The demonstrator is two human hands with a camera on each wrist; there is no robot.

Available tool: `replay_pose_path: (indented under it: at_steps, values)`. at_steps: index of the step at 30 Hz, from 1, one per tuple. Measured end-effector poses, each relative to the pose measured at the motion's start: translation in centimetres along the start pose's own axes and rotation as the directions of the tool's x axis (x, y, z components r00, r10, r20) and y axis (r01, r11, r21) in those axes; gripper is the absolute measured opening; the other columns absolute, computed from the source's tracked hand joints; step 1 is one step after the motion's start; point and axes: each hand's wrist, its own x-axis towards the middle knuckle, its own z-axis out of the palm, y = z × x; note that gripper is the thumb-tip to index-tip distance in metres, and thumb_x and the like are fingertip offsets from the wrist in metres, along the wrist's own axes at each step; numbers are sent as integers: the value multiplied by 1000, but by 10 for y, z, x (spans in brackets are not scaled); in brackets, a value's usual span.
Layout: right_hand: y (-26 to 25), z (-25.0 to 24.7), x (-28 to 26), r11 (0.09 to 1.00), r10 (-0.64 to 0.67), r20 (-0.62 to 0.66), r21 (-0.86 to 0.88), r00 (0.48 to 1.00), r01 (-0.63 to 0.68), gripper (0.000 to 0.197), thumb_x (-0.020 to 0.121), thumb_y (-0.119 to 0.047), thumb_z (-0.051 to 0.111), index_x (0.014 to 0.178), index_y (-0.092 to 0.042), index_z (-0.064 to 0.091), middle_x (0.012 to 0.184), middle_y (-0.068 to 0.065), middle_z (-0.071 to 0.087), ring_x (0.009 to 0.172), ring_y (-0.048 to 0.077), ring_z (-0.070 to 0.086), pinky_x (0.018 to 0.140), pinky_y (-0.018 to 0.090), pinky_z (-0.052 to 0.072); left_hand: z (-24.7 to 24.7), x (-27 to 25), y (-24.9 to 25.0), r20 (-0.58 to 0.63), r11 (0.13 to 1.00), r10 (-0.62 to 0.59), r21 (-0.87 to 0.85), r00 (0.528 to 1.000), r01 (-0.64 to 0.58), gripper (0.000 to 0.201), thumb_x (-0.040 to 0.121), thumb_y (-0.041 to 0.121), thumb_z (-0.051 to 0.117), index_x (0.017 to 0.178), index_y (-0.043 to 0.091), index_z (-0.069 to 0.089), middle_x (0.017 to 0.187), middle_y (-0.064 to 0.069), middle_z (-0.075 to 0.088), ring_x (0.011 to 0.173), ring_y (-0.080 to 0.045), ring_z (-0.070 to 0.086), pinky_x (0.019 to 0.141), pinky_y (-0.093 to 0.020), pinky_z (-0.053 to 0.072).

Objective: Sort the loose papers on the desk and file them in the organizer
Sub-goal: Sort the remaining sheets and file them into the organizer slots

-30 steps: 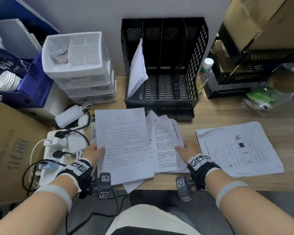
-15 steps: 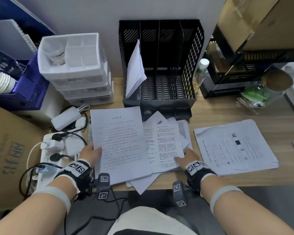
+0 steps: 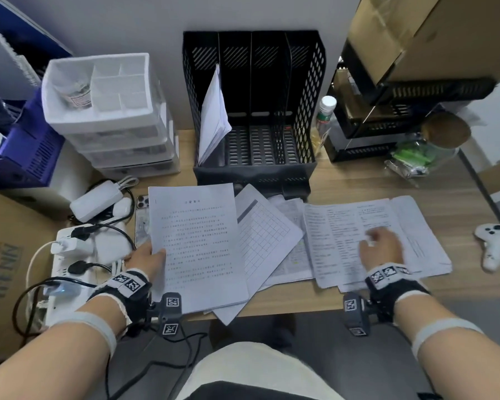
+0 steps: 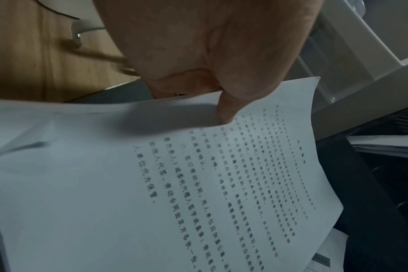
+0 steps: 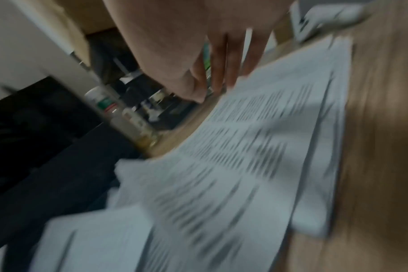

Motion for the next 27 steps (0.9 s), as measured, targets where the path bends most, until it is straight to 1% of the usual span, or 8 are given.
replay_pose_path:
  at_steps: [2, 6, 8, 10, 14, 20, 23, 27]
  values:
    - [-13, 33, -20, 990, -57, 326, 140, 944, 11, 15, 86, -11, 60, 93, -21, 67, 102, 12, 72, 86, 28, 67, 80, 36, 54, 1, 0, -2, 2, 1000, 4, 12, 1000, -4, 39, 101, 20, 52, 138, 14, 60, 132, -16, 68, 119, -42, 64, 107, -53, 49]
    - [-49, 88, -55, 855, 48, 702, 339, 711, -392, 24, 81, -10, 74, 102, -6, 63, 86, 11, 70, 84, 28, 70, 87, 45, 59, 0, 5, -9, 11, 999, 13, 48, 1000, -13, 39, 100, 21, 53, 137, 15, 61, 131, -14, 68, 119, -42, 63, 107, -55, 49]
    - [-67, 101, -59, 821, 32, 821, 304, 570, -484, 37, 51, -29, 90, 80, -14, 72, 64, 5, 72, 75, 22, 73, 74, 37, 62, 0, 4, -12, 12, 999, 14, 49, 1000, -14, 38, 100, 20, 53, 137, 16, 61, 130, -12, 69, 119, -41, 64, 107, -55, 49]
    - [-78, 116, -58, 826, -25, 914, 247, 404, -507, 33, 54, -46, 88, 68, -20, 73, 53, -2, 68, 51, 12, 66, 51, 25, 54, -1, 3, -15, 5, 1000, 12, 11, 1000, -12, 35, 100, 19, 53, 133, 17, 64, 130, -13, 70, 117, -41, 65, 106, -57, 50]
    - [-98, 108, -72, 843, 91, 801, 254, 592, -474, 33, 84, -36, 74, 67, -11, 58, 48, 0, 54, 37, 12, 44, 41, 21, 37, -3, 2, -19, 3, 999, -2, -48, 1000, 2, 32, 102, 16, 52, 130, 15, 65, 124, -11, 71, 112, -38, 67, 104, -57, 51]
    - [-101, 82, -84, 875, -144, 517, 464, 844, -135, 7, 97, -15, 54, 96, -13, 61, 80, 10, 69, 52, 15, 65, 48, 23, 53, -12, 16, -32, 8, 985, -36, -167, 999, 37, 25, 98, 24, 54, 121, 29, 66, 124, -10, 72, 111, -37, 68, 103, -58, 51]
    - [-70, 55, -68, 822, -68, 242, 563, 968, -83, 13, 98, -17, 51, 89, -14, 60, 72, 10, 67, 50, 16, 62, 47, 21, 54, -13, 36, -45, 6, 979, -33, -203, 999, 34, 29, 95, 27, 56, 122, 28, 66, 127, -10, 72, 113, -38, 68, 105, -58, 51]
    - [2, 21, -35, 708, 306, 65, 651, 950, -273, 27, 95, -18, 52, 69, -13, 47, 65, 19, 63, 34, 9, 55, 54, 32, 53, -11, 54, -51, 8, 983, -23, -181, 1000, 24, 56, 78, 44, 61, 131, 26, 66, 124, -4, 74, 110, -35, 70, 102, -57, 53]
